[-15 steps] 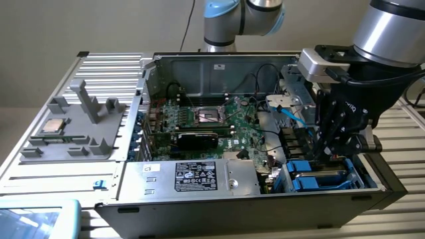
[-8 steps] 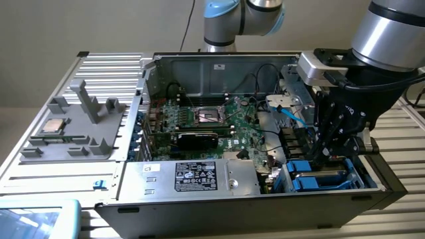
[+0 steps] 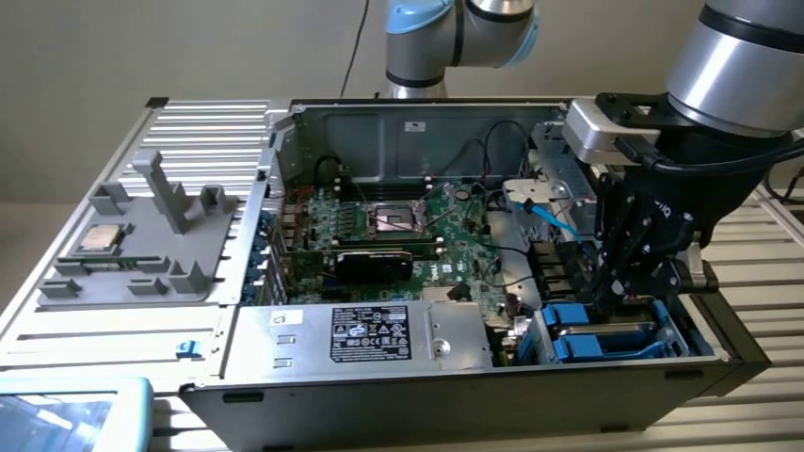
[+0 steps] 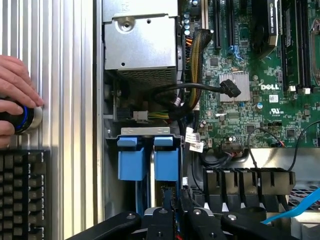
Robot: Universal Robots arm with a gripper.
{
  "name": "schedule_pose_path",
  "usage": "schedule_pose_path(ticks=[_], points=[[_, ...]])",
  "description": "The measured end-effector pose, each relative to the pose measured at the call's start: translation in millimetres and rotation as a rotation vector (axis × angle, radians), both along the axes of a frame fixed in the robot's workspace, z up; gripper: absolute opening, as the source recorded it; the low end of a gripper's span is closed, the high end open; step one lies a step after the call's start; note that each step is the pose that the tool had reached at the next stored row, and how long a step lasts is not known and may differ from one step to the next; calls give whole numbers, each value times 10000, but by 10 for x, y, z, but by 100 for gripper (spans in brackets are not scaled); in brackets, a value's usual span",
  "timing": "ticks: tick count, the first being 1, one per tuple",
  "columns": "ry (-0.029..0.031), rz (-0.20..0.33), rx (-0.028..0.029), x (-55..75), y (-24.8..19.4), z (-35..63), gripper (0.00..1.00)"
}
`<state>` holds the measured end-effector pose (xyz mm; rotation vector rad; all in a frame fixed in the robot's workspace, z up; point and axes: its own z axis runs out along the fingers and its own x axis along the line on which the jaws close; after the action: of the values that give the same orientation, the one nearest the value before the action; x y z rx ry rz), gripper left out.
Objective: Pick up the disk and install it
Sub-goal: 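Insert the first disk wire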
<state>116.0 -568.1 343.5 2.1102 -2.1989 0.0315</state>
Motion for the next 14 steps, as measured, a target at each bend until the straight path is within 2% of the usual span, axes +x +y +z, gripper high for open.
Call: schedule_pose_path(ticks=[14], points=[[-3,2,19,5,-10,-27,16]])
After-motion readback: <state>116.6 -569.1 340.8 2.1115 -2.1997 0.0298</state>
